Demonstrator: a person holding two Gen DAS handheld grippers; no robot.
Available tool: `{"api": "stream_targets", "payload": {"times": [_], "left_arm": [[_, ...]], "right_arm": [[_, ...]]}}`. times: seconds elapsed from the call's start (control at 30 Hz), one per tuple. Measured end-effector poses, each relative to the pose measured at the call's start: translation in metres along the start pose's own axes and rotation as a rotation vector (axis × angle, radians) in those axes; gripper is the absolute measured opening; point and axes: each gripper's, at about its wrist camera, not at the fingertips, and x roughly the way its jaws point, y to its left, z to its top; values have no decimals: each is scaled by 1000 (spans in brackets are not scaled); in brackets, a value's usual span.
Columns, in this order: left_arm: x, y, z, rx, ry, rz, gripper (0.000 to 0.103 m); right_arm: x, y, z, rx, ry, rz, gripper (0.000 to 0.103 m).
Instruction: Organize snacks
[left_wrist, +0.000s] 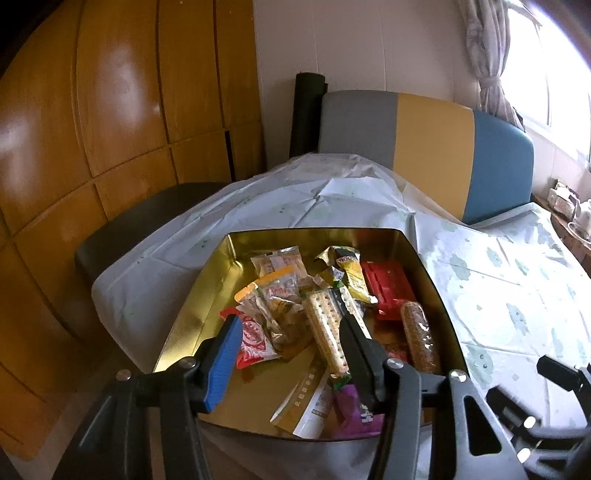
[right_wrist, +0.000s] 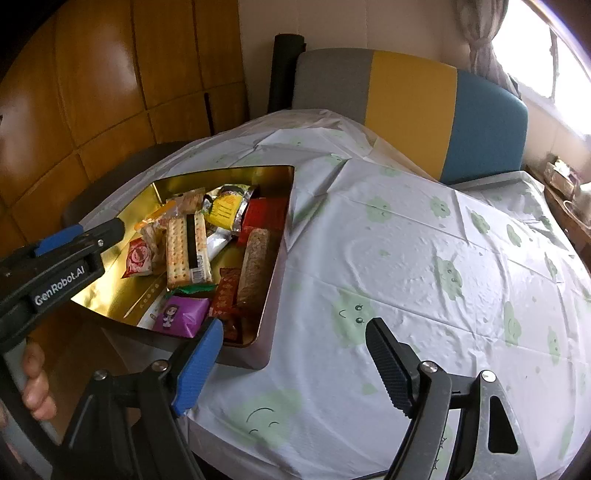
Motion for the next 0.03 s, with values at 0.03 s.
{"api": "stream_targets", "payload": {"times": [0.03], "left_arm": [[1, 1, 0, -4, 10, -7, 56]], "right_arm": [[-1, -4, 2, 14, -2, 2, 80]]}}
